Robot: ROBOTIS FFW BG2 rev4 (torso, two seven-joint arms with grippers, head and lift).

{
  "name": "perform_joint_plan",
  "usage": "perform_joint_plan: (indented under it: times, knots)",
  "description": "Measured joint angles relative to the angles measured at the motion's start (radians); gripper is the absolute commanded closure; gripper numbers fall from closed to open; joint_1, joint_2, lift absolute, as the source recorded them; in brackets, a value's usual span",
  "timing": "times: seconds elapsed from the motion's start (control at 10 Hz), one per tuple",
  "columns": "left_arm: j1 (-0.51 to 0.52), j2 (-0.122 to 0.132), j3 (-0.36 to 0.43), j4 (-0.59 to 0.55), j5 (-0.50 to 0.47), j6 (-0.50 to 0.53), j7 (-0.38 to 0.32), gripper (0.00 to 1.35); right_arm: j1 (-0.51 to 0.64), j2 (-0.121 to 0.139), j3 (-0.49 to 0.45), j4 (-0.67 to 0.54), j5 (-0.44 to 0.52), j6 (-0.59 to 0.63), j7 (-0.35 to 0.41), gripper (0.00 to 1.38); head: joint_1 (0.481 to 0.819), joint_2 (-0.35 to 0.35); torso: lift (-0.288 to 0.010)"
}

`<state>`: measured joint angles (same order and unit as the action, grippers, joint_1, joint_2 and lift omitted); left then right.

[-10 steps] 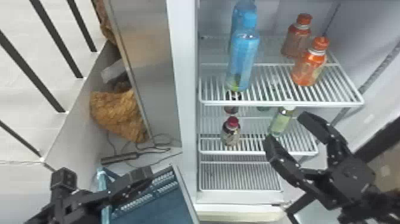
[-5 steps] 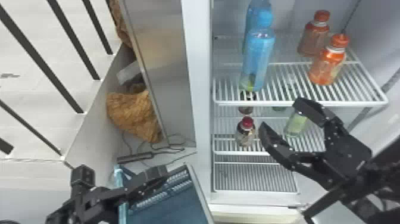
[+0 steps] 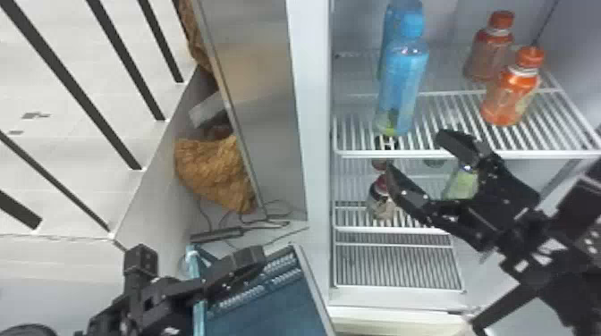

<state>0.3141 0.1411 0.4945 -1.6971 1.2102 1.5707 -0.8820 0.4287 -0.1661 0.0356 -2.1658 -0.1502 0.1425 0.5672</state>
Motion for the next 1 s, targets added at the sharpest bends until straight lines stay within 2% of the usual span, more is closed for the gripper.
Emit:
perform_joint_plan:
  times: [1.0]
  knots:
    - [0.000, 0.002, 0.000, 0.000, 0.006, 0.000, 0.001, 1.20, -0.231, 0.029, 0.021, 0.245, -0.012, 0.019, -0.083, 0.13, 0.695, 0.067, -0.010]
